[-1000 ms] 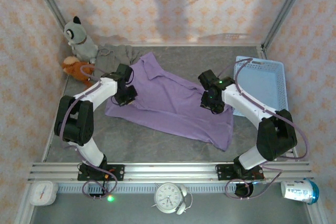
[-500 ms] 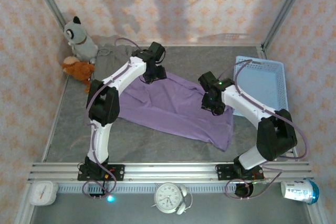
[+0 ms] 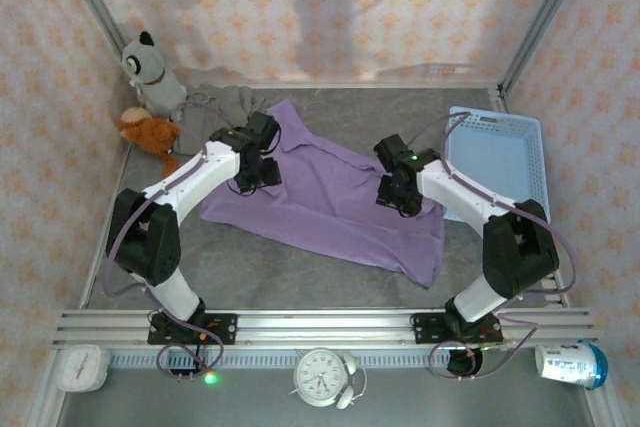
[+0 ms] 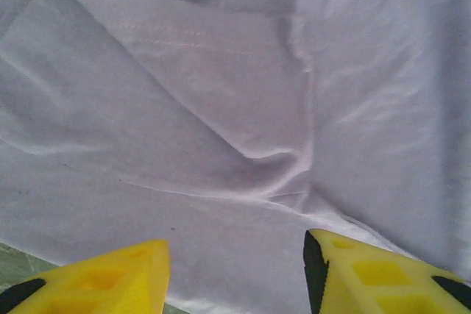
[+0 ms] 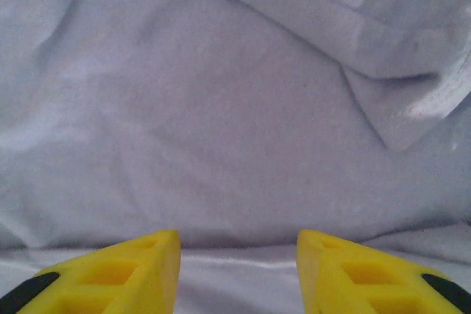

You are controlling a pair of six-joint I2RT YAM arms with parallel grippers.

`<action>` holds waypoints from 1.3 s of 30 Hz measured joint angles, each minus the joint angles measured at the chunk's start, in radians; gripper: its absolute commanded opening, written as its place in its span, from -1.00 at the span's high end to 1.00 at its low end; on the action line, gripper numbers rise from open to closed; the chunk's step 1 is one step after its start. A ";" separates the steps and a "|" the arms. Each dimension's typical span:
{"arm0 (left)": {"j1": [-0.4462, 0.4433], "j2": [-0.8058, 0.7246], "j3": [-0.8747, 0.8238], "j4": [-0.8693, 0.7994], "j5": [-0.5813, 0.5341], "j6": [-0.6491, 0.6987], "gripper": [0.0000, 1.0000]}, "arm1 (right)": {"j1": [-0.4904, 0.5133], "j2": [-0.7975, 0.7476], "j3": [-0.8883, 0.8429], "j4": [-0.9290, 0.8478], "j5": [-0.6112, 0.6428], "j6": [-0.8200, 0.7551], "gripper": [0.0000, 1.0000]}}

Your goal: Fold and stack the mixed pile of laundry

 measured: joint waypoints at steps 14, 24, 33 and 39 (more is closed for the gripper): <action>0.073 0.021 -0.204 0.080 -0.191 -0.031 0.67 | -0.283 0.134 0.051 -0.041 0.203 -0.048 0.09; 0.098 0.069 -0.274 0.093 -0.204 -0.029 0.69 | -0.327 0.123 0.042 0.005 0.102 -0.103 0.08; 0.076 -0.046 -0.397 0.100 -0.166 -0.072 0.69 | -0.193 0.133 0.010 0.102 -0.067 -0.097 0.21; 0.042 -0.132 -0.485 0.100 -0.138 -0.119 0.68 | -0.214 0.295 0.103 0.077 -0.060 -0.062 0.22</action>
